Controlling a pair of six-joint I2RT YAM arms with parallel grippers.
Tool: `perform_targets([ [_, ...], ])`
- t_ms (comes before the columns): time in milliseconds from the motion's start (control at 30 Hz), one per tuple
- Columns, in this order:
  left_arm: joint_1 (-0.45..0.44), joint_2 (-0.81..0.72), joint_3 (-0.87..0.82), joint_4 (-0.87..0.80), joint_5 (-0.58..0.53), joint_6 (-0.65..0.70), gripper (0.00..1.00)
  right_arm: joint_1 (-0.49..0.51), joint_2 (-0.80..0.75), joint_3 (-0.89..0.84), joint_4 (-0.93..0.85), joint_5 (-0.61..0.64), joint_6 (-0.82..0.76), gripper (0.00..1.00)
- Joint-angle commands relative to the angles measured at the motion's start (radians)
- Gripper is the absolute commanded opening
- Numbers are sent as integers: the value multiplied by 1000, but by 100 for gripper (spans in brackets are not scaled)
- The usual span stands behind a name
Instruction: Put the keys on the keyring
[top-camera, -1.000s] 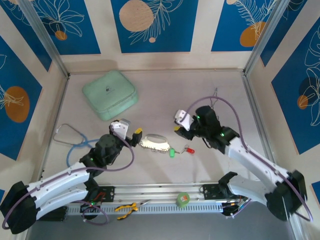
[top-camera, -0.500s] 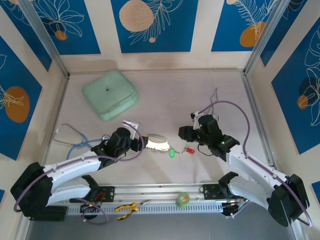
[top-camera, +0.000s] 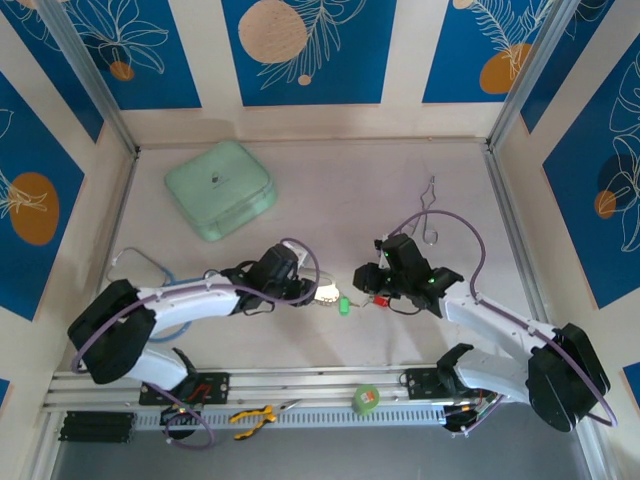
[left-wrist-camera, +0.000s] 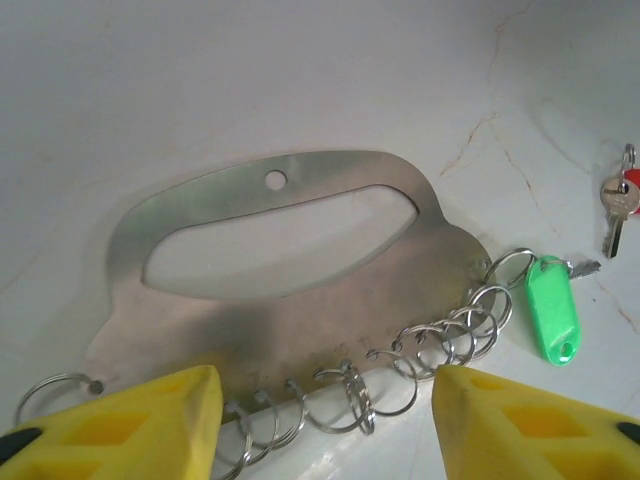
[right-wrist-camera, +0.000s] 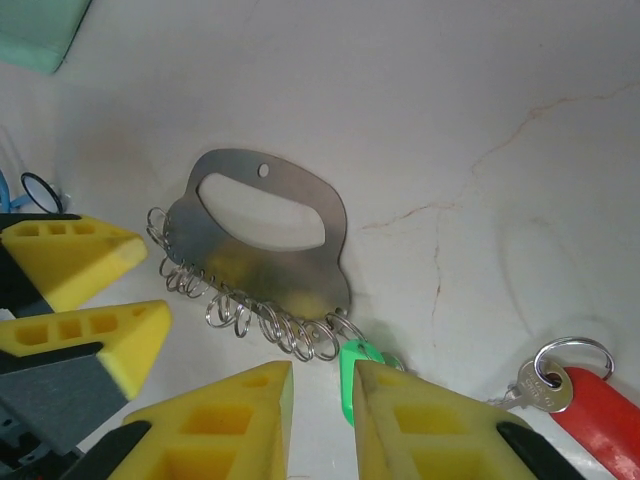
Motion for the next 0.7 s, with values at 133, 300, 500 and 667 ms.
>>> perform_targets([
  [133,-15,80,67,-94,11,-19,53,8,35,30,-70,-29,20,24],
  [300,-22,112,85,-119,9,-50,44,33,67,44,-83,-1,24,23],
  [500,-27,145,84,-127,-15,-87,37,90,124,103,-129,43,9,21],
  [667,-25,156,75,-147,-81,-108,30,116,217,149,-123,-21,-10,18],
])
